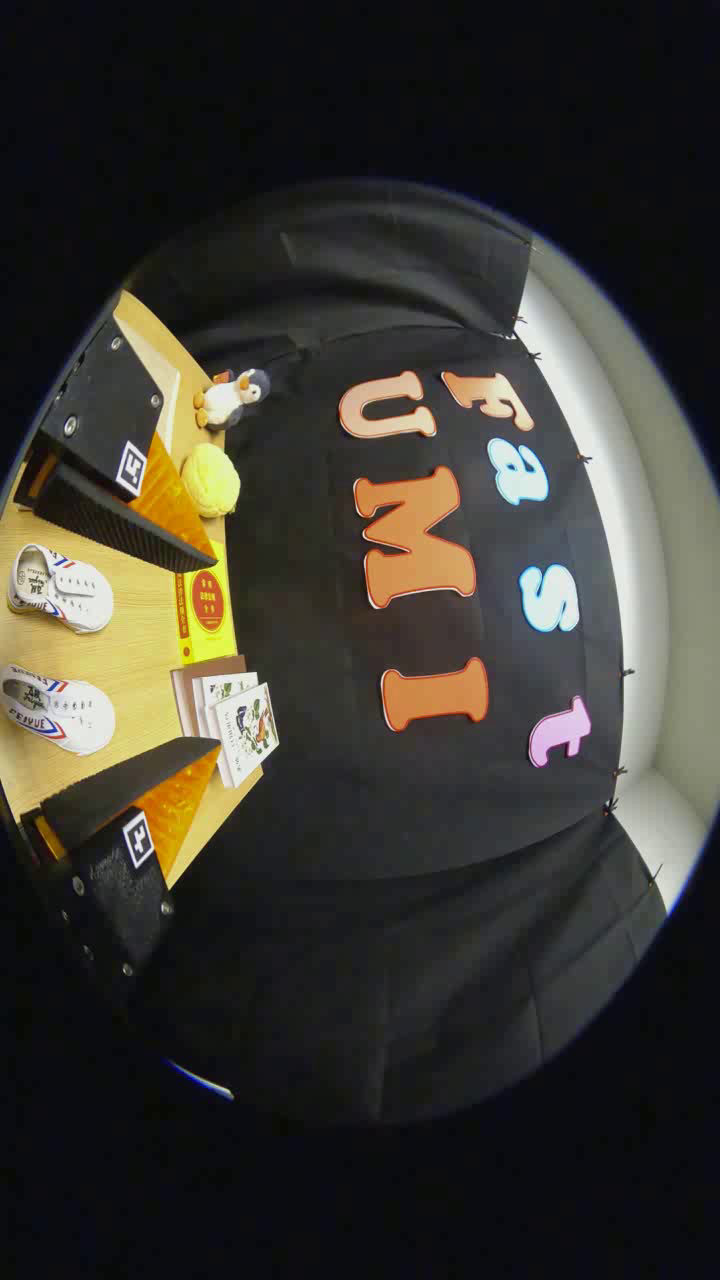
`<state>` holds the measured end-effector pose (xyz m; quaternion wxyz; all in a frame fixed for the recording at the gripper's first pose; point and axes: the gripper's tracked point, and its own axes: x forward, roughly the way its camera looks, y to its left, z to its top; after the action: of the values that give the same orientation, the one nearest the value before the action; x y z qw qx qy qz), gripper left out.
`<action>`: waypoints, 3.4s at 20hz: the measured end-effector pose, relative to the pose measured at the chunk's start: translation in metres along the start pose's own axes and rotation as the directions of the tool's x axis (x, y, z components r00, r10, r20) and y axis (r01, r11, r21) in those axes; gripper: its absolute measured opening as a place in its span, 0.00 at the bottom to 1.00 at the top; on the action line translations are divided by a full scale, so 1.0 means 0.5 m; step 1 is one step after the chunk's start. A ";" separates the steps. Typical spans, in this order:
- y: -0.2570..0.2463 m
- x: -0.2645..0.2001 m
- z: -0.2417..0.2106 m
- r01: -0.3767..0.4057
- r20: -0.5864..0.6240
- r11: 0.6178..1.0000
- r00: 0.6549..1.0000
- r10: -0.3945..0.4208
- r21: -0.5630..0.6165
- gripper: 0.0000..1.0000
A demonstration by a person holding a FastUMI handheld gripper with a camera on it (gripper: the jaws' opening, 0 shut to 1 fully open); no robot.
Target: Open the storage box then place both shoes into the box .Put the left shoe in first, then the right shoe, with the right side of both shoes facing outward in a uniform manner.
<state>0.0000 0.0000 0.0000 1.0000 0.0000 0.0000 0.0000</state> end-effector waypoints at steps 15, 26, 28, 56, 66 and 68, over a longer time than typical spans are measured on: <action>0.114 0.030 0.011 -0.094 0.030 0.992 0.995 0.097 -0.088 0.98; 0.243 0.056 -0.177 -0.381 -0.259 0.912 0.875 0.408 0.152 0.98; 0.268 0.058 -0.222 -0.408 -0.315 0.869 0.816 0.485 0.281 0.98; 0.428 0.009 -0.327 -0.150 -0.109 0.171 0.350 0.930 0.974 0.70; 0.478 -0.011 -0.213 -0.297 -0.099 0.205 0.336 0.937 0.933 0.16; 0.508 -0.020 -0.172 -0.340 -0.103 0.219 0.328 0.939 0.915 0.16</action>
<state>-0.0098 0.2541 -0.0858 0.6961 0.4239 0.3535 0.4592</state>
